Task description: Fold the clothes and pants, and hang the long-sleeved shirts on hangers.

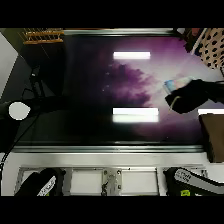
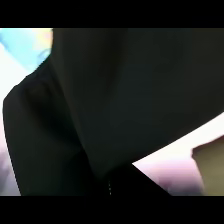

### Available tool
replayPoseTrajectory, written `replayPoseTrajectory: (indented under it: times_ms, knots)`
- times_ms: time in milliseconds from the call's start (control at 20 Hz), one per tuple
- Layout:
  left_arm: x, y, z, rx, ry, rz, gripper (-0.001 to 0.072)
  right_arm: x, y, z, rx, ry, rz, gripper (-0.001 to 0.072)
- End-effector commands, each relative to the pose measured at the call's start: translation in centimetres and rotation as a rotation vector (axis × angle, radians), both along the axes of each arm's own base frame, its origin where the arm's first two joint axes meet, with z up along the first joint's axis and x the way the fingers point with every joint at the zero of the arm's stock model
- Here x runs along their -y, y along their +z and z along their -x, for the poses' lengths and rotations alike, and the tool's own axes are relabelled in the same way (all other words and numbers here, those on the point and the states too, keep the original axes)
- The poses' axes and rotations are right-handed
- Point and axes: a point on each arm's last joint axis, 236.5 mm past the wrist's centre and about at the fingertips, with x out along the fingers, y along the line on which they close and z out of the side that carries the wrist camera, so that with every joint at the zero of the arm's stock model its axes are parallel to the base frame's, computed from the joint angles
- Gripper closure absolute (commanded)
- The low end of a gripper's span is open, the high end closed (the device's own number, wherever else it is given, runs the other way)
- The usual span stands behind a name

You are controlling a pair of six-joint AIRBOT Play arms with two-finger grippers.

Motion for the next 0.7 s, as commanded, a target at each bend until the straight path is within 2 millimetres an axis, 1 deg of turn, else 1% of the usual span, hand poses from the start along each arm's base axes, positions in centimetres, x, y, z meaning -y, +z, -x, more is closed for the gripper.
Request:
replayPoseTrajectory:
  times_ms: [0,100,200,400,650]
  knots:
    - [0.0,0.0,0.0,0.0,0.0,0.0,0.07,8.2,1.6,5.8,0.023,-0.256,0.02,0.0677]
    - [0.0,0.0,0.0,0.0,0.0,0.0,0.07,9.8,2.5,7.4,0.04,-0.313,0.031,0.0678]
    - [0.0,0.0,0.0,0.0,0.0,0.0,0.07,10.3,3.5,8.1,0.056,-0.333,0.049,0.0678]
    - [0.0,0.0,0.0,0.0,-0.001,-0.001,0.07,9.9,5.9,8.4,0.099,-0.335,0.09,0.0678]
    - [0.0,0.0,0.0,0.0,0.0,-0.001,0.07,8.4,9.1,9.4,0.139,-0.327,0.127,0.0677]
